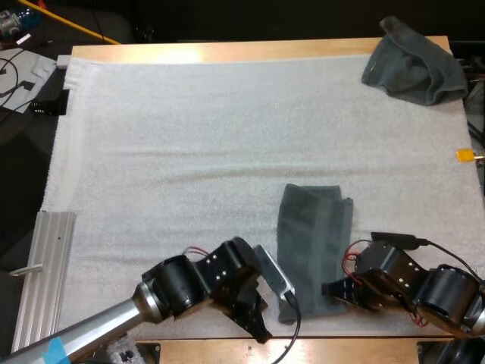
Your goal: Pick towel from pile, fold and stack
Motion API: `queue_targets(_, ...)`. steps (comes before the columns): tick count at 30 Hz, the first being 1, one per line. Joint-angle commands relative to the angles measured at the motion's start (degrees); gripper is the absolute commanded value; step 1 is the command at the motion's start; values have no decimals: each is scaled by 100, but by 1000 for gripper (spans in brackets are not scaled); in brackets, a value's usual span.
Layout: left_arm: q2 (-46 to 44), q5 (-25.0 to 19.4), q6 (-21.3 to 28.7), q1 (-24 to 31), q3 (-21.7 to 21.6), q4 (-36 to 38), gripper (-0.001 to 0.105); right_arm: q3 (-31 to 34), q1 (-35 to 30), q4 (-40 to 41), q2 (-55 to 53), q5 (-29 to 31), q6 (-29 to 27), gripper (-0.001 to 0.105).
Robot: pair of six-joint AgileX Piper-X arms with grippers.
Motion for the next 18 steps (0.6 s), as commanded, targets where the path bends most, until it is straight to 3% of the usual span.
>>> queue_targets(1, -15, -43, 18, -109, 10, -212, 0, -25, -29, 190, 12, 64, -23, 0)
queue_targets(3, -17, -17, 50, -105, 11, -406, 2, -19, -62, 171, 31, 75, 34, 0)
queue_targets(5, 9, 9, 69, -110, 20, -608, 11, -5, -133, 148, 44, 60, 54, 0)
queue_targets(10, 146, 102, 95, -107, 33, -955, 49, 26, -348, 108, 76, 1, 56, 0)
queue_targets(12, 272, 172, 108, -107, 38, -1035, 59, 36, -412, 91, 67, -13, 19, 0)
queue_targets(18, 945, 421, 116, -128, 55, -1176, 52, 48, -489, 69, 51, -26, -20, 0)
